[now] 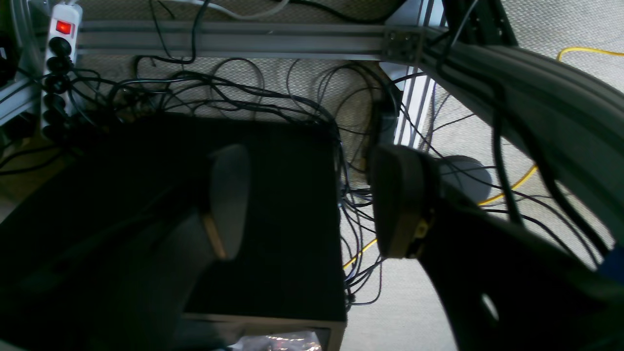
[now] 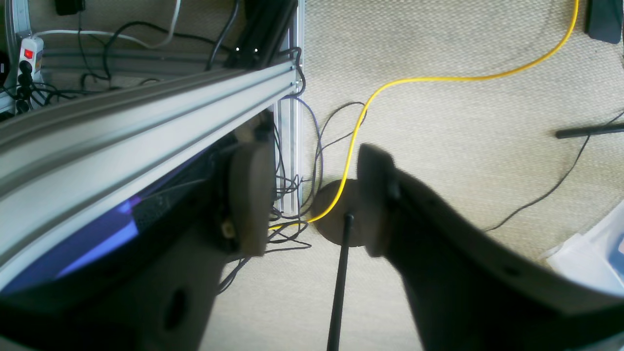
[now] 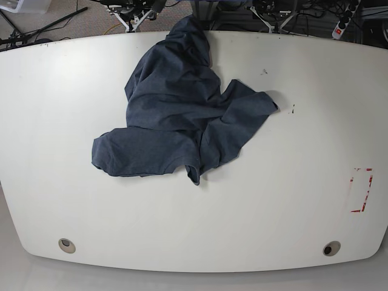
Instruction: Fold the T-shirt properly
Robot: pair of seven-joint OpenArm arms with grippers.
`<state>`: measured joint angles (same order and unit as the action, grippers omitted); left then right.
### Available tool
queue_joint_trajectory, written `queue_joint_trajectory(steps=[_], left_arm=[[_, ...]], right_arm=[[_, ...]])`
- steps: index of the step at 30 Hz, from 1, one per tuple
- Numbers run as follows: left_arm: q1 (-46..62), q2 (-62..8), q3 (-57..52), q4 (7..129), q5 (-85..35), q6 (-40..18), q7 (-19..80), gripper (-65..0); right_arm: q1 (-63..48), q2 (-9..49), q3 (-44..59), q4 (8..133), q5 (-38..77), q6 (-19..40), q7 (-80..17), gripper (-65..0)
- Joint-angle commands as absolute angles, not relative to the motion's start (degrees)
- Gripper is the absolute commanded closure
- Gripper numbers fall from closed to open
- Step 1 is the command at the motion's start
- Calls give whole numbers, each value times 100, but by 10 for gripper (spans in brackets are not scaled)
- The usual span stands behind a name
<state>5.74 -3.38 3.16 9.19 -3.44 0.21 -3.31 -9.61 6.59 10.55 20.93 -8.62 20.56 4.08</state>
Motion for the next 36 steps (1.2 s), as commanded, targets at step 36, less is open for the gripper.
queue_joint_trajectory(steps=[36], left_arm=[[1701,-382,286,2457,-365,40,-365,-361]], right_arm=[[-1534,444,1068,3240,-787,2070,374,-270]])
